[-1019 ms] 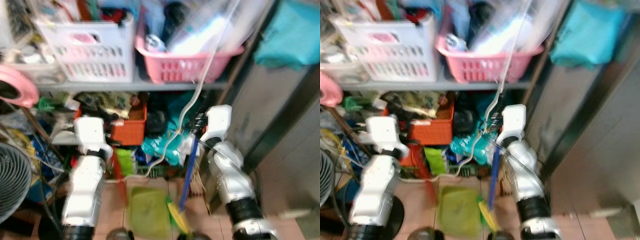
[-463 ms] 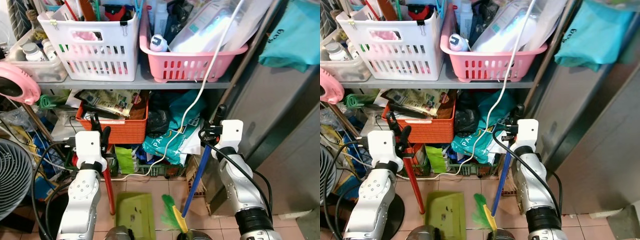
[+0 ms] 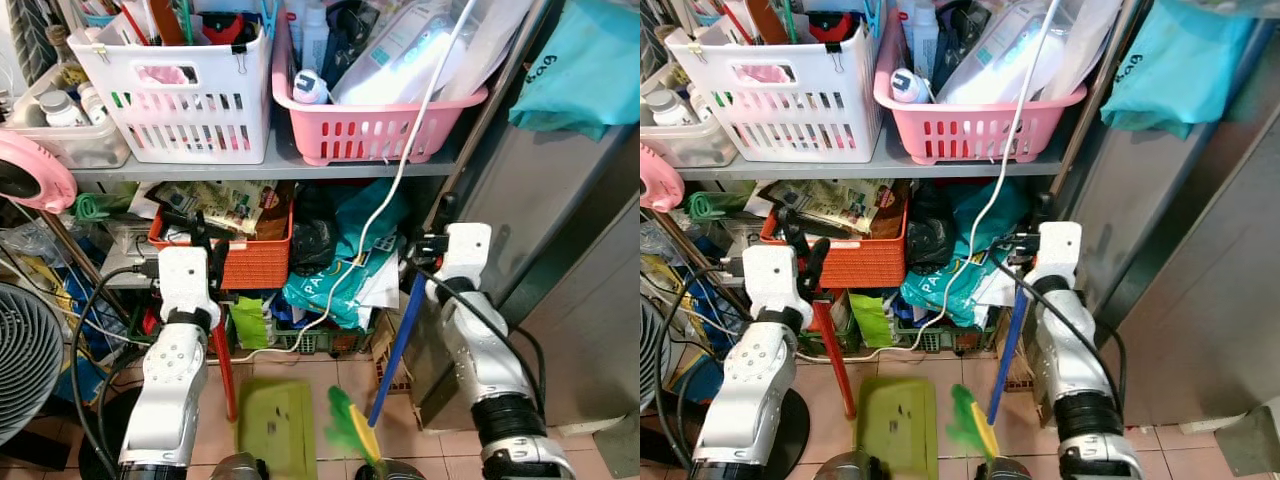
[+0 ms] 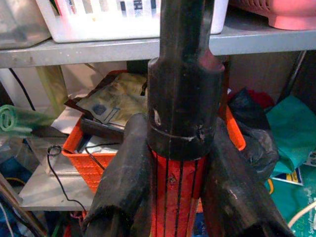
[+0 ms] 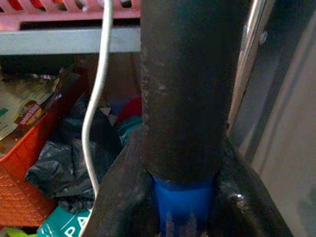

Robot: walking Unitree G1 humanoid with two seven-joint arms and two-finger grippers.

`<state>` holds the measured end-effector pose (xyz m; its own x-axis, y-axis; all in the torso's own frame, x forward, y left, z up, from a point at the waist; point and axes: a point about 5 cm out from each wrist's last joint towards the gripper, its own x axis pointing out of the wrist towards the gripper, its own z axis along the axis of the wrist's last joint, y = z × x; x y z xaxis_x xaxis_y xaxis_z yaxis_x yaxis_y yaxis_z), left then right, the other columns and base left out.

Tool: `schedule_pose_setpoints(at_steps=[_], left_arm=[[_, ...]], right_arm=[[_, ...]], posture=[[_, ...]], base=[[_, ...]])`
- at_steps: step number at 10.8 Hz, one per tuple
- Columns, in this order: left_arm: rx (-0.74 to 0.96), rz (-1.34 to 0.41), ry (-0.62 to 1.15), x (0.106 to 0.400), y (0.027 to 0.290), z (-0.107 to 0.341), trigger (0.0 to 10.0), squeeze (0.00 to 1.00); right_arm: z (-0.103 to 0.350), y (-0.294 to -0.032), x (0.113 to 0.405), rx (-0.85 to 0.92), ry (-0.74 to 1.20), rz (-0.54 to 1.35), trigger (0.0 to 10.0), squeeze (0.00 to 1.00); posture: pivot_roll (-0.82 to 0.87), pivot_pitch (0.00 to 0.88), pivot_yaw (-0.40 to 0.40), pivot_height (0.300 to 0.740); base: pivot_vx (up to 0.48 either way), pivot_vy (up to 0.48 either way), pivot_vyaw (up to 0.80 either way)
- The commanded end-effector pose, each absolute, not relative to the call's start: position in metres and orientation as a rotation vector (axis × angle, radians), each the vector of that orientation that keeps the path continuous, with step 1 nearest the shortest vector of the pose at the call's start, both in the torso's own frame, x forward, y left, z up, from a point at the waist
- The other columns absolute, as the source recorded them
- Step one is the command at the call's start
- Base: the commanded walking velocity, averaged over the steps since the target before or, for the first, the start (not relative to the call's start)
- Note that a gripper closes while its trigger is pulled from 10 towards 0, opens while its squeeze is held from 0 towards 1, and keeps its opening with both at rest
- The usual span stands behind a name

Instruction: Sweep floor

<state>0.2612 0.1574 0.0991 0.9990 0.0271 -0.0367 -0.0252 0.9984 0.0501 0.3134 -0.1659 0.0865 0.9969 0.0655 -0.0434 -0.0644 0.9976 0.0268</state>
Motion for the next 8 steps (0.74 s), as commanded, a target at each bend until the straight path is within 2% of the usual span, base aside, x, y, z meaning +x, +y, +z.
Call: schedule_pose_setpoints(at_steps=[1,4,8], left_arm=[[0.053,0.034,0.003,0.261,0.157,0.108,10.0,0.0],[0.049,0.029,0.02,0.258,0.154,0.103,10.0,0.0],[0.043,0.032,0.036,0.258,0.154,0.1,10.0,0.0]], right_arm=[[0.088,-0.166,0.315,0.031,0.042,0.062,10.0,0.0],[0.078,-0.159,0.308,0.037,0.073,0.078,10.0,0.0],[0.073,-0.168,0.304,0.03,0.091,0.055,10.0,0.0]], posture=[[-0.02,0.0,0.017,0.74],[-0.01,0.0,0.01,0.74],[-0.02,0.0,0.009,0.74]], base=[[-0.345,0.0,0.0],[-0.206,0.0,0.0],[-0.43,0.0,0.0]])
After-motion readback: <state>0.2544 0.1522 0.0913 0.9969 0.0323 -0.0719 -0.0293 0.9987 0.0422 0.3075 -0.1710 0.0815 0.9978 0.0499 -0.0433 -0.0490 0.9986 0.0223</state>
